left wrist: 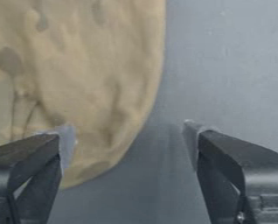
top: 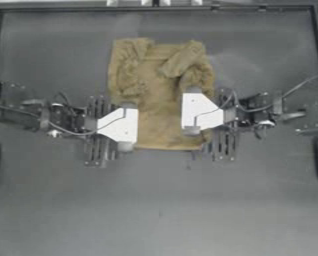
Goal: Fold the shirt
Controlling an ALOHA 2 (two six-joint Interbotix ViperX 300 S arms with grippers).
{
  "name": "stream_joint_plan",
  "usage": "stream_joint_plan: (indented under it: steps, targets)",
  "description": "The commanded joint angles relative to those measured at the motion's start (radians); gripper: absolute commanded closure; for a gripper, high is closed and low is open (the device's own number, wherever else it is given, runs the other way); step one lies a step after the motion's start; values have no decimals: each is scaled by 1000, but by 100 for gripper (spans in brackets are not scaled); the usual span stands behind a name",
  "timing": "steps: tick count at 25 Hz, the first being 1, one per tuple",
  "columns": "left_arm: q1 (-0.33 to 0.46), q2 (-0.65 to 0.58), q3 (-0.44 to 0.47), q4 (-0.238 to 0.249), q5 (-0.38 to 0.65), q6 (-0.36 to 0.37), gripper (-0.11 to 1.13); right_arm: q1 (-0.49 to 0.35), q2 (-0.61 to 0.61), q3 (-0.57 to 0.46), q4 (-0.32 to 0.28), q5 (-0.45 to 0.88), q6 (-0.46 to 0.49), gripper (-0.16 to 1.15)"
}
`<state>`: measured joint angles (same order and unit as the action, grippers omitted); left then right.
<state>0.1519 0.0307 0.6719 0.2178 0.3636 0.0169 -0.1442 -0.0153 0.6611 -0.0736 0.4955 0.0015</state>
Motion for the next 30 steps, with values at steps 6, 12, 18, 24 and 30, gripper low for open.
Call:
stream_joint_plan:
  steps: [6, 12, 18, 24, 30]
  targets:
    - [9, 40, -57, 35, 12, -3, 5, 2, 25, -6, -6, -6, 2, 4]
    - [23, 64, -57, 46, 21, -3, 11, 3, 67, -18, -25, 2, 6, 4]
    - [28, 86, -58, 48, 44, -2, 13, 2, 104, -38, -101, 35, 86, 6]
    - [37, 98, -60, 46, 58, -8, 16, 3, 109, -37, -127, 43, 123, 10]
    - [43, 100, -60, 48, 81, -11, 63, 6, 130, -37, -123, 61, 127, 58]
